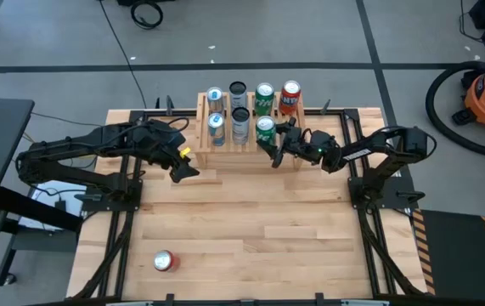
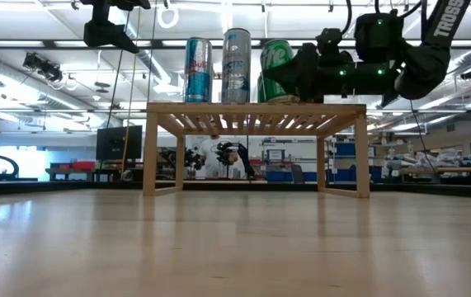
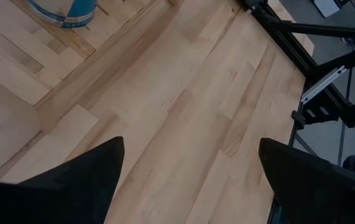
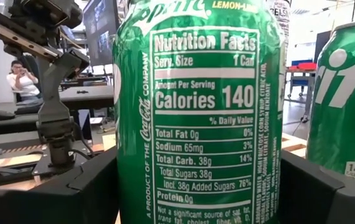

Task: Place canned beverage on shelf
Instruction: Put the green soda can aligned with the other green soda can on the shelf

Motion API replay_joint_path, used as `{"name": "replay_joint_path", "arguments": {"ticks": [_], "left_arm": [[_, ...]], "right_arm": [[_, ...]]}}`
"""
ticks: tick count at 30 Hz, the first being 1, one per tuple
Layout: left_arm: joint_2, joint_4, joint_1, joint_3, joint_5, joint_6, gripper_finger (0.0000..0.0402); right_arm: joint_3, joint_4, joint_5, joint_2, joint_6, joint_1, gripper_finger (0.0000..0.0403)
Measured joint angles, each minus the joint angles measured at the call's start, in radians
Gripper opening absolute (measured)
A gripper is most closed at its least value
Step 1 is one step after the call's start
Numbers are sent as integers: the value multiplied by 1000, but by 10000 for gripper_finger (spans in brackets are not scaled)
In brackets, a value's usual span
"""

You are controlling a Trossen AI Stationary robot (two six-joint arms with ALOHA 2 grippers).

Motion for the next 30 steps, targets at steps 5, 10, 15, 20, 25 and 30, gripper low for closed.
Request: {"name": "replay_joint_path", "arguments": {"ticks": [5, 10, 15, 20, 25, 30], "left_arm": [[0, 0, 0, 0, 0, 0, 373], [0, -1, 0, 0, 0, 0, 373], [0, -2, 0, 0, 0, 0, 373], [0, -2, 0, 0, 0, 0, 373], [0, -2, 0, 0, -1, -1, 373], [0, -2, 0, 0, -1, -1, 373]], "right_arm": [[0, -1, 0, 0, -7, -1, 341], [0, -11, 0, 0, 0, -1, 344], [-2, -37, 0, 0, 4, -1, 359], [-2, -26, 0, 0, -2, -1, 386], [-2, -26, 0, -26, -5, -1, 398], [-2, -72, 0, -109, -6, -1, 399]]}}
